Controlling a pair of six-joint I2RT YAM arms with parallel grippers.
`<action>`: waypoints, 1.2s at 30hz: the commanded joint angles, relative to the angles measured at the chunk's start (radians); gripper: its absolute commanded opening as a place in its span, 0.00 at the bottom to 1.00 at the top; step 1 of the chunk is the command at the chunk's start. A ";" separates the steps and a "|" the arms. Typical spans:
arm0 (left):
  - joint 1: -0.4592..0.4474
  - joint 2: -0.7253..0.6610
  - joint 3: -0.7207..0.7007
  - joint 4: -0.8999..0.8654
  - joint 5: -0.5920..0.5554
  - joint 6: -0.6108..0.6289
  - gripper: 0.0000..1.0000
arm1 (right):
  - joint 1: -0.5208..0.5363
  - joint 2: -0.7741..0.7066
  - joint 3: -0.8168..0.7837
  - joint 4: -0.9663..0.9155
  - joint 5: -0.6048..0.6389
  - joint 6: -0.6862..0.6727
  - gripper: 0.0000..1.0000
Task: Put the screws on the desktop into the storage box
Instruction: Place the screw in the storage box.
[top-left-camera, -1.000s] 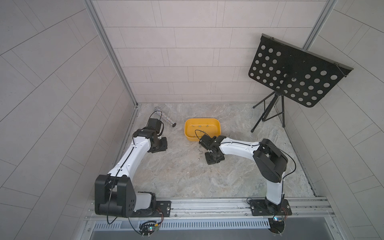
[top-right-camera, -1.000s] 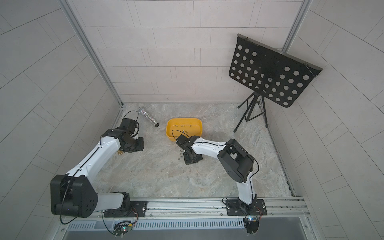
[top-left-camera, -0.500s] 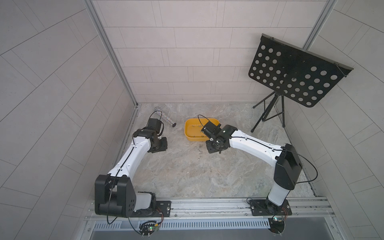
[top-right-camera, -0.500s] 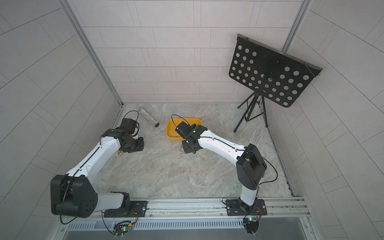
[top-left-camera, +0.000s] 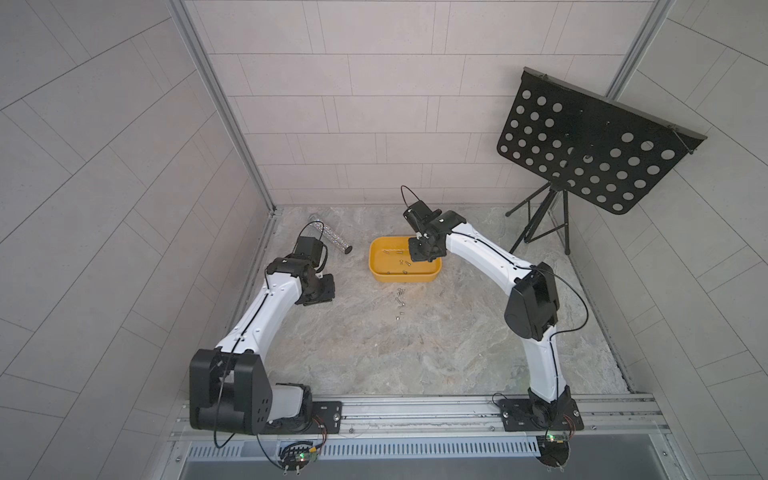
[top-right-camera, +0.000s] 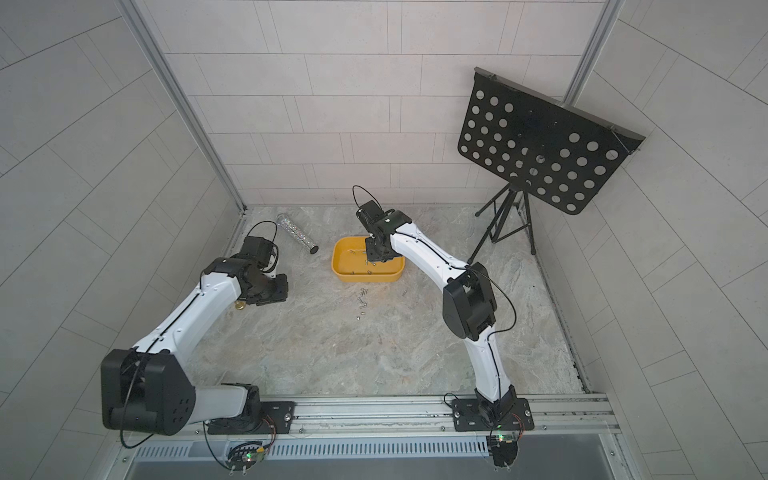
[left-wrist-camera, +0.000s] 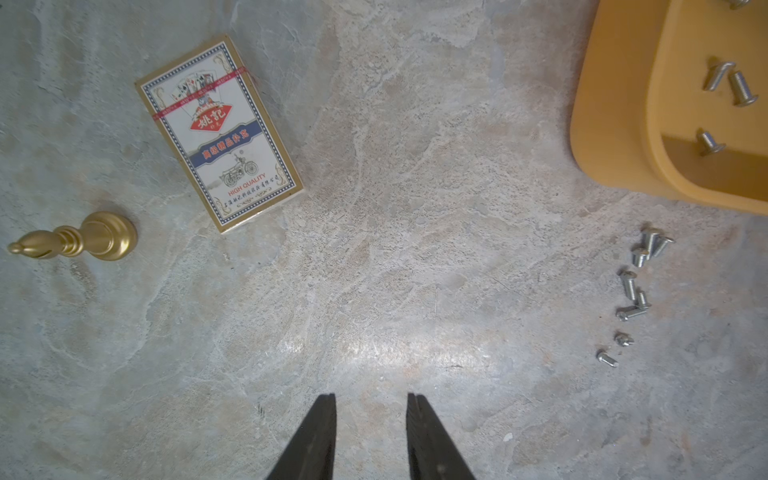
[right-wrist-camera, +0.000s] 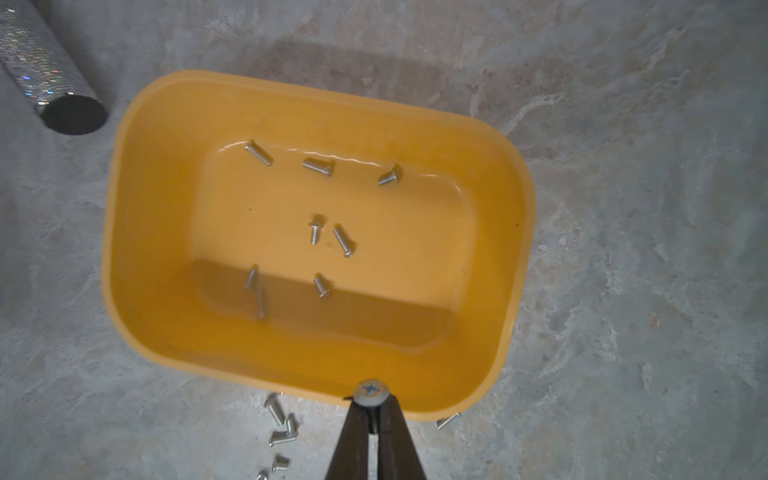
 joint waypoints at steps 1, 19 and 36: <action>0.008 0.009 -0.014 -0.002 0.003 0.017 0.35 | -0.023 0.096 0.092 -0.064 -0.017 -0.008 0.00; 0.007 0.017 -0.015 0.001 0.007 0.021 0.35 | -0.067 0.329 0.313 -0.122 -0.033 -0.027 0.05; 0.007 0.022 -0.015 0.000 0.002 0.020 0.35 | -0.067 0.318 0.317 -0.120 -0.038 -0.030 0.26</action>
